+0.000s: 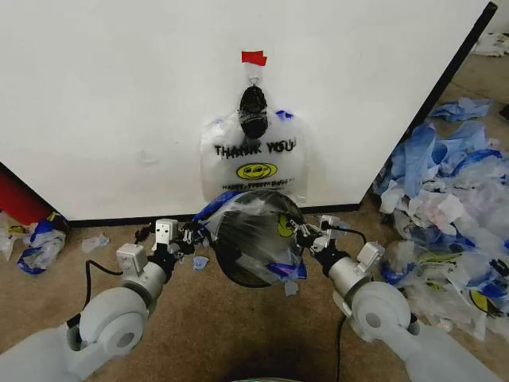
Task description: Pick up the garbage bag from the wall and place it over the trash bin.
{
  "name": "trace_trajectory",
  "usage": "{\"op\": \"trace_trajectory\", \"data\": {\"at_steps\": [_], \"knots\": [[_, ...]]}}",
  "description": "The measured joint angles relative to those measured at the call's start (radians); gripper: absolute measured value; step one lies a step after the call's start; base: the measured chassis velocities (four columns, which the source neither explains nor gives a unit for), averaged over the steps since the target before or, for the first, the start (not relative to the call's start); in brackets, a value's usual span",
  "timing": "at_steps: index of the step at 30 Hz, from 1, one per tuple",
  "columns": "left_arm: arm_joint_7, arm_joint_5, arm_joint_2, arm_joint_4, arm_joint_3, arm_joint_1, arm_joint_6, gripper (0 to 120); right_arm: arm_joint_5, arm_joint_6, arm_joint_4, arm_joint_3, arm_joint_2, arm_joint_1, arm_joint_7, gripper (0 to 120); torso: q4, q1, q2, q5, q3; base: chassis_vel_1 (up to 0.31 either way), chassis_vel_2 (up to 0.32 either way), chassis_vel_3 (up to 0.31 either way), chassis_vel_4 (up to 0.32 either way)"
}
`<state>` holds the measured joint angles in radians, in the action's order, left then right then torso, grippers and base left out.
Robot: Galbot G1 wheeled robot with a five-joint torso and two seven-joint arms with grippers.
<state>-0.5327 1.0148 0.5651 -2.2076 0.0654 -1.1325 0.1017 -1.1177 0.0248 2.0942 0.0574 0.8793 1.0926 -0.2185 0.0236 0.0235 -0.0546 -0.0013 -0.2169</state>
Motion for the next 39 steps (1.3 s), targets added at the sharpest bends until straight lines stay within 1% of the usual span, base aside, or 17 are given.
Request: {"op": "trace_trajectory", "data": {"at_steps": [7, 11, 13, 14, 15, 16, 17, 19, 20, 22, 24, 29, 31, 32, 35, 38, 39], "knots": [[-0.016, 0.003, -0.002, -0.021, 0.011, -0.003, -0.001, 0, 0.021, -0.001, 0.005, 0.008, 0.001, 0.021, 0.001, 0, 0.0000, 0.000, 0.000, 0.0001, 0.000, 0.000, 0.000, 0.000, 0.000], [-0.017, 0.007, -0.017, -0.037, 0.015, -0.004, 0.003, 15, 0.041, -0.006, 0.006, 0.025, 0.001, 0.041, 0.005, 0, 0.0001, 0.000, 0.000, 0.0001, 0.000, 0.000, 0.000, 0.000, 0.000], [-0.023, 0.007, -0.022, -0.044, 0.019, -0.006, 0.008, 25, 0.046, -0.007, 0.007, 0.032, 0.001, 0.048, 0.006, 0, 0.0001, 0.000, 0.000, 0.0001, 0.000, 0.000, 0.000, 0.000, 0.000], [-0.028, 0.007, -0.024, -0.045, 0.021, -0.006, 0.009, 27, 0.048, -0.007, 0.007, 0.032, 0.001, 0.049, 0.006, 0, 0.0001, 0.000, 0.000, 0.0001, 0.000, 0.000, 0.000, 0.000, 0.000], [-0.028, 0.007, -0.024, -0.045, 0.021, -0.006, 0.009, 27, 0.048, -0.007, 0.007, 0.032, 0.001, 0.049, 0.006, 0, 0.0001, 0.000, 0.000, 0.0001, 0.000, 0.000, 0.000, 0.000, 0.000], [-0.034, 0.007, -0.025, -0.047, 0.024, -0.006, 0.011, 31, 0.050, -0.008, 0.007, 0.033, 0.001, 0.050, 0.007, 0, 0.0000, 0.000, 0.000, 0.0000, 0.000, 0.000, 0.000, 0.000, 0.000], [-0.041, 0.008, -0.029, -0.048, 0.029, -0.005, 0.014, 38, 0.053, -0.008, 0.007, 0.033, 0.000, 0.051, 0.008, 0, 0.0000, 0.000, 0.000, 0.0000, 0.000, 0.000, 0.000, 0.000, 0.000], [-0.053, 0.009, -0.033, -0.050, 0.034, -0.002, 0.016, 44, 0.054, -0.009, 0.008, 0.035, 0.000, 0.054, 0.009, 0, -0.0001, 0.000, 0.000, 0.0000, 0.000, 0.000, 0.000, 0.000, 0.000], [-0.064, 0.011, -0.036, -0.051, 0.040, 0.000, 0.018, 51, 0.059, -0.011, 0.008, 0.036, 0.000, 0.058, 0.010, 0, 0.0001, 0.000, 0.000, 0.0001, 0.000, 0.000, 0.000, 0.000, 0.000], [-0.068, 0.010, -0.037, -0.051, 0.042, 0.001, 0.019, 52, 0.061, -0.012, 0.008, 0.037, 0.001, 0.060, 0.011, 0, 0.0001, 0.000, 0.000, 0.0001, 0.000, 0.000, 0.000, 0.000, 0.000], [-0.087, 0.005, -0.037, -0.046, 0.048, 0.004, 0.019, 63, 0.068, -0.016, 0.008, 0.039, 0.001, 0.067, 0.017, 0, 0.0000, 0.000, 0.000, 0.0000, 0.000, 0.000, 0.000, 0.000, 0.000], [-0.112, 0.003, -0.033, -0.043, 0.062, 0.007, 0.017, 82, 0.072, -0.018, 0.006, 0.041, 0.002, 0.072, 0.021, 0, 0.0000, 0.000, 0.000, 0.0000, 0.000, 0.000, 0.000, 0.000, 0.000], [-0.114, 0.007, -0.033, -0.044, 0.067, 0.009, 0.016, 84, 0.074, -0.019, 0.005, 0.043, 0.003, 0.074, 0.021, 0, 0.0000, 0.000, 0.000, 0.0000, 0.000, 0.000, 0.000, 0.000, 0.000], [-0.117, 0.015, -0.033, -0.046, 0.072, 0.013, 0.014, 92, 0.077, -0.022, 0.004, 0.046, 0.004, 0.079, 0.022, 0, 0.0000, 0.000, 0.000, 0.0001, 0.000, 0.000, 0.000, 0.000, 0.000], [-0.128, 0.059, -0.031, -0.063, 0.079, 0.016, 0.021, 99, 0.082, -0.024, 0.000, 0.057, 0.005, 0.089, 0.023, 0, 0.0001, 0.000, 0.000, 0.0001, 0.000, 0.000, 0.000, 0.000, 0.000], [-0.133, 0.103, -0.028, -0.079, 0.081, 0.017, 0.033, 100, 0.085, -0.026, -0.003, 0.061, 0.005, 0.093, 0.024, 0, 0.0000, 0.000, 0.000, 0.0001, 0.000, 0.000, 0.000, 0.000, 0.000], [-0.136, 0.146, -0.026, -0.095, 0.081, 0.017, 0.047, 100, 0.087, -0.028, -0.005, 0.062, 0.003, 0.095, 0.024, 0, 0.0001, 0.000, 0.000, 0.0000, 0.000, 0.000, 0.000, 0.000, 0.000]]}}
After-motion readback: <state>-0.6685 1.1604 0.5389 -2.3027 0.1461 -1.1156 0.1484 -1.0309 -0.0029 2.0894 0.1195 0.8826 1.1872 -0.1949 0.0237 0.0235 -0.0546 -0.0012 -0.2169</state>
